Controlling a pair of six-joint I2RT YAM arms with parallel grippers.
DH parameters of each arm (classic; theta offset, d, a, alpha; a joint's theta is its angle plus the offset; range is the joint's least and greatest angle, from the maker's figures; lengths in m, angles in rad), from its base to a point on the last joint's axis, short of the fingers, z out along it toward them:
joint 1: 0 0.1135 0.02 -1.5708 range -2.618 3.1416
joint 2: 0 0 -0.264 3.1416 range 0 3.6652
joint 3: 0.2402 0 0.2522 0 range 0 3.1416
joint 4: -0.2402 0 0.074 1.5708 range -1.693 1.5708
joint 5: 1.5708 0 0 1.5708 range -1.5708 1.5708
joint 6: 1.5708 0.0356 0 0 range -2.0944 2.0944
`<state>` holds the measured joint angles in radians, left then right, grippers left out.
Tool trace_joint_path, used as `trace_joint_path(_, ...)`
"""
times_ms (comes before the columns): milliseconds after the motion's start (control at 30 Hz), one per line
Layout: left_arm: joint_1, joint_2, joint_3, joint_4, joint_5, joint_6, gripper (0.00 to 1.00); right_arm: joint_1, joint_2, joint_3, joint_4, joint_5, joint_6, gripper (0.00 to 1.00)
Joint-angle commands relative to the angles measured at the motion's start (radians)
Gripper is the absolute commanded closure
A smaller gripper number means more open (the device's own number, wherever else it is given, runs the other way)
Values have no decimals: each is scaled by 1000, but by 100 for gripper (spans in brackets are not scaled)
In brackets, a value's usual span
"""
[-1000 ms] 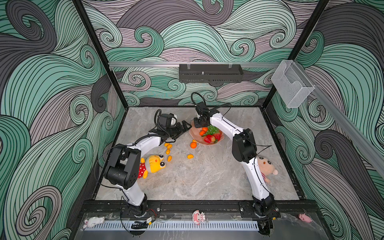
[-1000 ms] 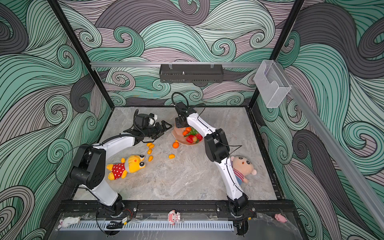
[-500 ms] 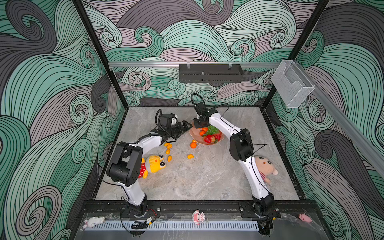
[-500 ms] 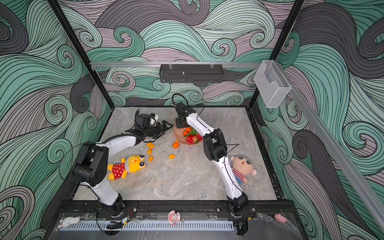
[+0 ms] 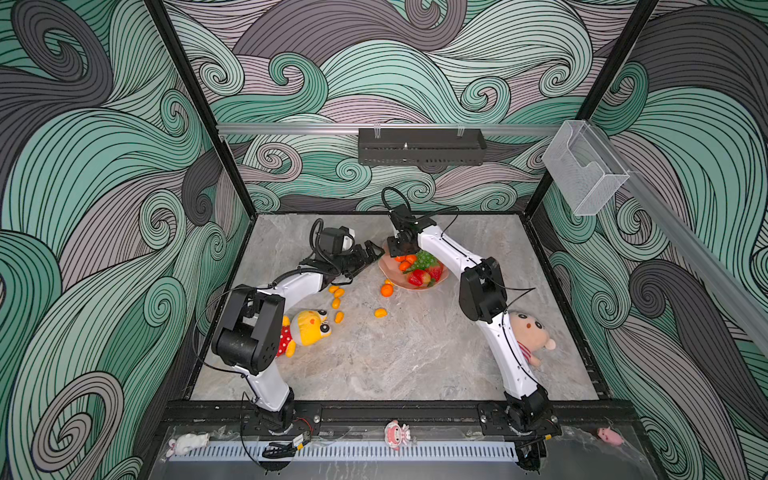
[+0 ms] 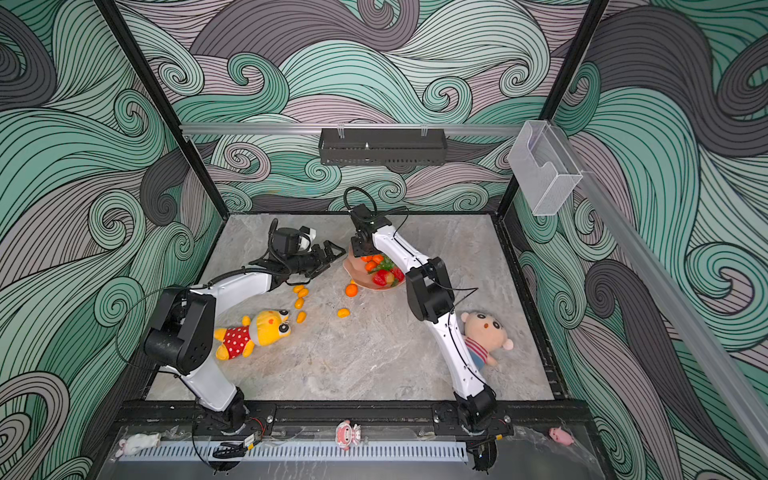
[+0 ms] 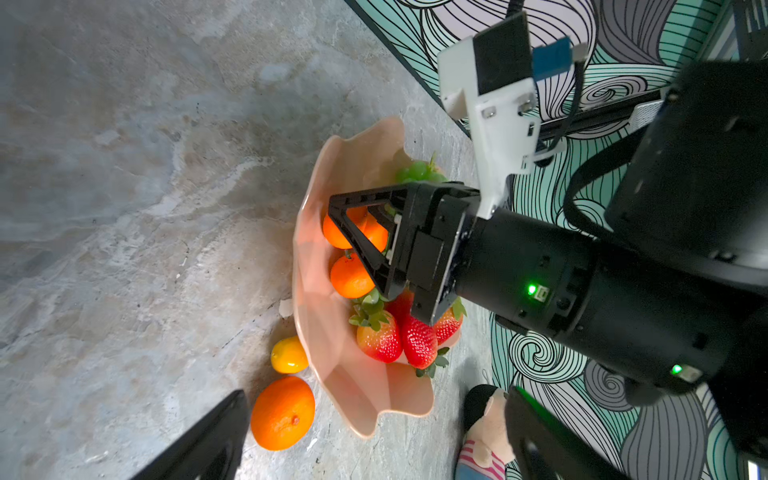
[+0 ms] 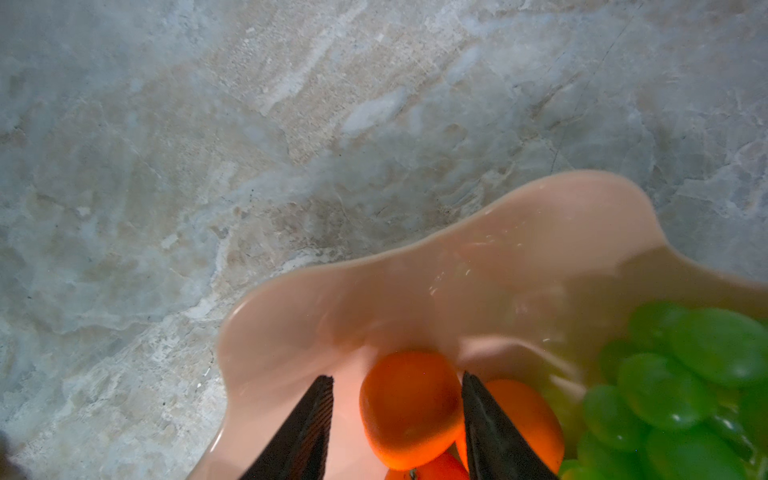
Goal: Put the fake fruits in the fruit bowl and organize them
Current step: 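Lower the tangerine into the bowl and open the right gripper, then move the open right gripper back toward the last loose tangerine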
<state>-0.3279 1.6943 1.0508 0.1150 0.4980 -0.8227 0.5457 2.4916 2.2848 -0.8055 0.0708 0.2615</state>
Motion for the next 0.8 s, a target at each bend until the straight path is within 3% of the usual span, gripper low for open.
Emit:
trace_joint_path(0, -11, -65, -9, -39, -9, 13, 1, -4, -55, 20, -28, 3, -14, 48)
trace_joint_path(300, -28, -262, -104, -151, -100, 52, 1, 21, -226, -109, -25, 31, 2, 47)
trace_joint_path(767, -70, -561, -282, -287, -154, 54, 1, 153, -574, -587, 113, 92, 84, 47)
